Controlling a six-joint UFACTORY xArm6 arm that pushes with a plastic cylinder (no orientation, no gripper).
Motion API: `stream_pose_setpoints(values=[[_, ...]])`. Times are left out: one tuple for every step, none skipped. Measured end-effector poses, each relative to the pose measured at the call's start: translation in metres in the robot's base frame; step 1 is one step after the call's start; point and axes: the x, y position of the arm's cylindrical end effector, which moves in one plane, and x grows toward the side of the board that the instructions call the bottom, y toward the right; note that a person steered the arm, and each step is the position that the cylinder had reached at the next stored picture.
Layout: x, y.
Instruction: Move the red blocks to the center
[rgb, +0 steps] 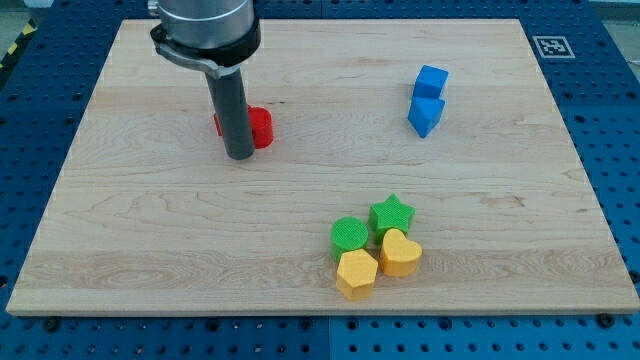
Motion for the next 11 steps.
stream_pose_setpoints(values=[[0.0, -0.017], [-0.01, -0.059], [-0.037, -0.064], [-0.038, -0.058], [-0.038, -0.032], [-0.036, -0.01], [-0.035, 0.012], [-0.034, 0.029], [-0.02, 0.038], [0.002, 0.058], [0.021, 0.105]])
